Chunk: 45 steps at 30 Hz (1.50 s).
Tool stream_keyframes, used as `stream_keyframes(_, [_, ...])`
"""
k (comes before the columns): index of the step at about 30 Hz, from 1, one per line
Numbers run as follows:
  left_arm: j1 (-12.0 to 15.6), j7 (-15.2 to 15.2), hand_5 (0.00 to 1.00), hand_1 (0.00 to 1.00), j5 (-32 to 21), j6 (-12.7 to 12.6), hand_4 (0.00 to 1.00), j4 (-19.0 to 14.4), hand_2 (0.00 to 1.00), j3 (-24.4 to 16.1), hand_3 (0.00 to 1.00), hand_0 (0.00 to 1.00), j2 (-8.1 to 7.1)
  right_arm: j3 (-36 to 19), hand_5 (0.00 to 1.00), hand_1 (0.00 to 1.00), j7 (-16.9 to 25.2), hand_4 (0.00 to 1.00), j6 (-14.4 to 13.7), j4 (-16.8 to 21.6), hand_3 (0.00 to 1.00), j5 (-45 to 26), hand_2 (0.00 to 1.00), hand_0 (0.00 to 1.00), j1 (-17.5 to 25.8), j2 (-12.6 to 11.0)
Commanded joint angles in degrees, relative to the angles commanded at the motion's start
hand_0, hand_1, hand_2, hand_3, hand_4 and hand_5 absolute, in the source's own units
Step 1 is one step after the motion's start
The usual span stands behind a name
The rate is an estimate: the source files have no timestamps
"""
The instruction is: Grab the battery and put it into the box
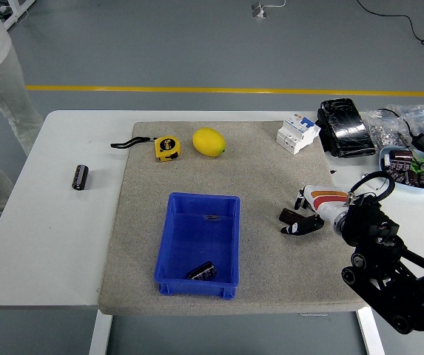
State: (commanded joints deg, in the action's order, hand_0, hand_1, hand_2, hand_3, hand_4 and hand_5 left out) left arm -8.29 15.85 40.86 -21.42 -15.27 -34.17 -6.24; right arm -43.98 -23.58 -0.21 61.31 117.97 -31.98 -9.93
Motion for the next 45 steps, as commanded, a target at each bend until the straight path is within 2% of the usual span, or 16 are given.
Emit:
stream_keyframes(1, [-0.02,-0.03,0.741,0.525,-0.08,0.01,0.641,-0.01,0.553,0.04,0.646,0.599,0.01,0.08,0.461,0.511,0.0,0.997,-0.74,-0.27,0.548,-0.07,0.593,0.372,0.25,0.19])
stream_keyframes(2, [-0.03,-0.03,0.739,0.526,-0.09,0.0,0.639,-0.01,0.557,0.02,0.645,0.602,0.03,0.21,0.436,0.425,-0.04,0.955,-1.24,-0.43,0.447,-0.11,0.48,0.325,0.4,0.29])
stream_keyframes(7, [-0.11,-0.09,0.739,0.526,-0.28,-0.05,0.639,0.02,0.557,0.05,0.645,0.602,0.1,1.22,0.436,0.425,-0.4,0.955,-3.56,-0.85,0.447,-0.47,0.48,0.325,1.06,0.62])
stream_keyframes(8, [-0.11,-0.06,0.738,0.524,-0.18,-0.03,0.639,0.02,0.558,0.0,0.646,0.602,0.11,1.32,0.403,0.354,-0.46,0.896,-3.85,-0.86,0.409,-0.44,0.409,0.266,1.15,0.71])
stream_keyframes(13, [-0.11,0.02,0.738,0.524,0.03,0.08,0.639,0.0,0.558,-0.06,0.646,0.602,0.1,1.34,0.403,0.354,-0.62,0.896,-4.99,-0.95,0.409,-0.5,0.409,0.266,1.35,0.92])
stream_keyframes(14, [-0.1,0.02,0.738,0.526,0.05,0.09,0.639,0.0,0.559,-0.07,0.646,0.602,0.1,1.32,0.381,0.331,-0.65,0.845,-5.02,-0.97,0.399,-0.48,0.39,0.25,1.34,0.91])
stream_keyframes(19, [-0.09,0.02,0.738,0.526,0.07,0.09,0.639,0.0,0.559,-0.1,0.646,0.602,0.12,1.21,0.381,0.331,-0.73,0.845,-5.1,-1.08,0.399,-0.42,0.39,0.25,1.32,0.78])
stream_keyframes(20, [-0.09,0.01,0.738,0.525,0.07,0.09,0.64,0.0,0.559,-0.14,0.646,0.602,0.13,1.17,0.372,0.327,-0.73,0.813,-5.16,-1.03,0.396,-0.43,0.385,0.234,1.32,0.74])
stream_keyframes(45, [-0.04,0.12,0.737,0.524,0.42,0.26,0.641,-0.03,0.56,-0.27,0.646,0.602,0.1,-0.11,0.35,0.329,-0.33,0.797,-7.17,-0.1,0.403,-0.61,0.382,0.213,1.28,0.1])
